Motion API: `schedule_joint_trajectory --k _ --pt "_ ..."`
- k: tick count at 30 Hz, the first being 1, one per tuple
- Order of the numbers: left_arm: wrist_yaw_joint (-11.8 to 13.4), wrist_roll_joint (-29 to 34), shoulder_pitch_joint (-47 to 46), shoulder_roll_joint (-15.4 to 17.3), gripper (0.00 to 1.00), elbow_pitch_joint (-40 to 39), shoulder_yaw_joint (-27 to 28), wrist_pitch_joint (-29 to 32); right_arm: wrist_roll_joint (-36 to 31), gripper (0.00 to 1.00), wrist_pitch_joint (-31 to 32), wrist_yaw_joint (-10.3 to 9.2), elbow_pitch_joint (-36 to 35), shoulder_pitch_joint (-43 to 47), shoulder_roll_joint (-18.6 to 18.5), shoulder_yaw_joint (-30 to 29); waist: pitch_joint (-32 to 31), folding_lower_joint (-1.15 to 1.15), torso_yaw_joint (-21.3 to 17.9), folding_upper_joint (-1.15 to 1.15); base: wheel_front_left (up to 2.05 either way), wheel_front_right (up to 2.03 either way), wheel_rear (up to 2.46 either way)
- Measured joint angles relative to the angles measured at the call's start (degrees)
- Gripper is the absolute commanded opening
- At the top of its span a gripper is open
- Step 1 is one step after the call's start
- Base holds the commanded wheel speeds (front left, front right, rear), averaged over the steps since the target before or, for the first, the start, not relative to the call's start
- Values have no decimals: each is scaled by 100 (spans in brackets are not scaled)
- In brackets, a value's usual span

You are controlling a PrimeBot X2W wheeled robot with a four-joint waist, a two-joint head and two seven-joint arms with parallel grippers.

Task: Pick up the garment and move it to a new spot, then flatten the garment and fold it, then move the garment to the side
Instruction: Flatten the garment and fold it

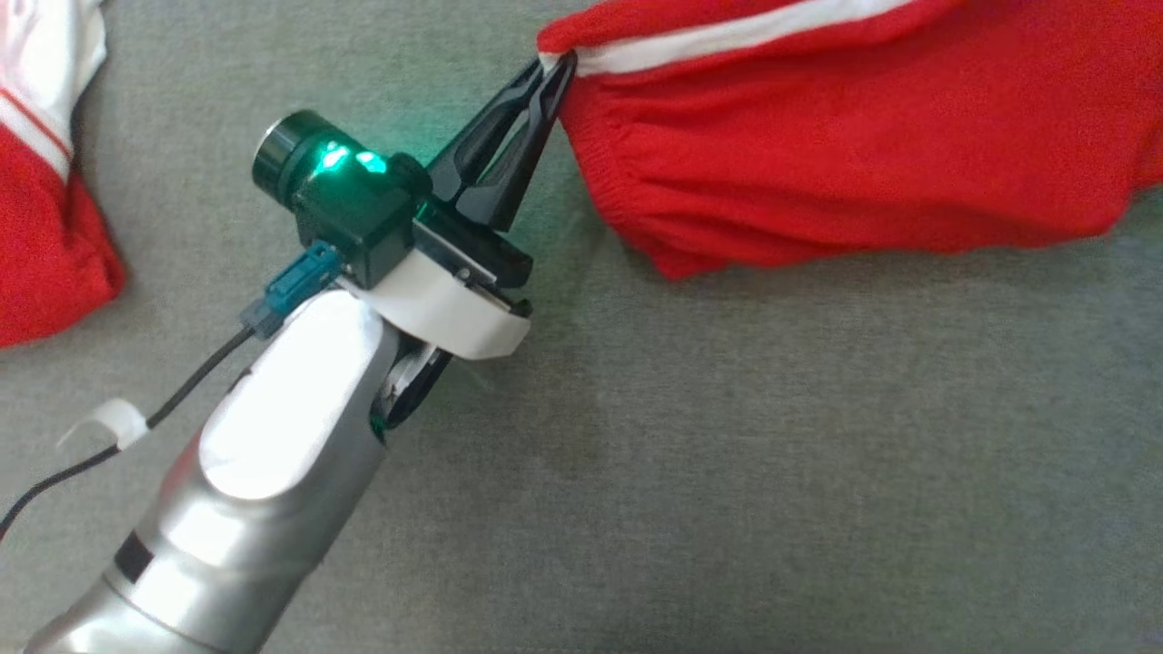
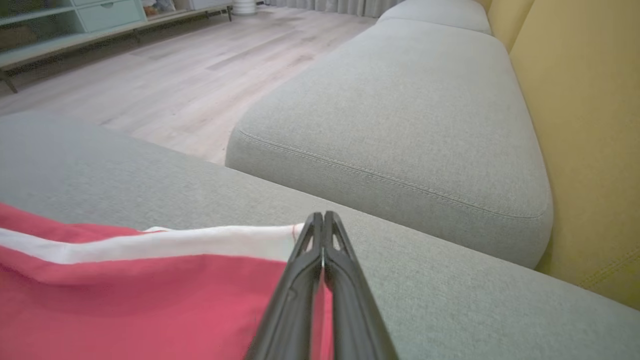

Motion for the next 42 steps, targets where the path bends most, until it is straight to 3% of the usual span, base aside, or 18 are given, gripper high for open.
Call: schedule_joint_trajectory --k 5,6,7,8,14,19,27,28,31,37,42 --pt "32 23 -71 -109 0 163 7 -197 -147 0 -127 0 571 -477 127 413 113 -1 169 0 0 0 0" --pt "32 5 -71 -129 16 192 7 -241 -155 13 -180 0 682 -527 212 467 123 -1 184 0 0 0 0" --pt "32 5 -72 -145 71 216 2 -292 -155 66 -226 0 790 -563 293 508 126 0 195 0 0 0 0" --pt "32 7 -72 -160 100 241 -5 -332 -156 100 -269 0 886 -576 343 558 122 -1 205 0 0 0 0" --pt "390 40 21 -380 100 387 153 -653 31 100 -713 0 1548 -485 780 304 -39 -1 246 0 0 0 0" --pt "720 33 753 -736 100 -116 873 -742 104 100 -968 0 1994 57 1126 78 -315 -2 256 0 0 0 0" --pt "1053 906 2178 -954 100 -757 1613 -744 -348 100 -675 0 3221 413 1812 -333 -773 -3 455 0 0 0 0" --pt "1087 1007 2308 -967 100 -777 1648 -744 -348 91 -610 0 3290 414 1844 -337 -827 -3 495 0 0 0 0" --pt "1134 1235 2638 -1006 100 -801 1670 -744 -348 0 -533 0 3502 420 1887 -355 -983 -3 620 0 0 0 0" --pt "1144 1392 3091 -1035 100 -812 1695 -744 -321 0 -510 0 3842 525 1994 -446 -1300 -2 750 0 0 0 0" --pt "1082 1397 3284 -1037 100 -793 1709 -744 -193 0 -590 0 3928 873 1920 -648 -1470 -2 626 0 0 0 0"
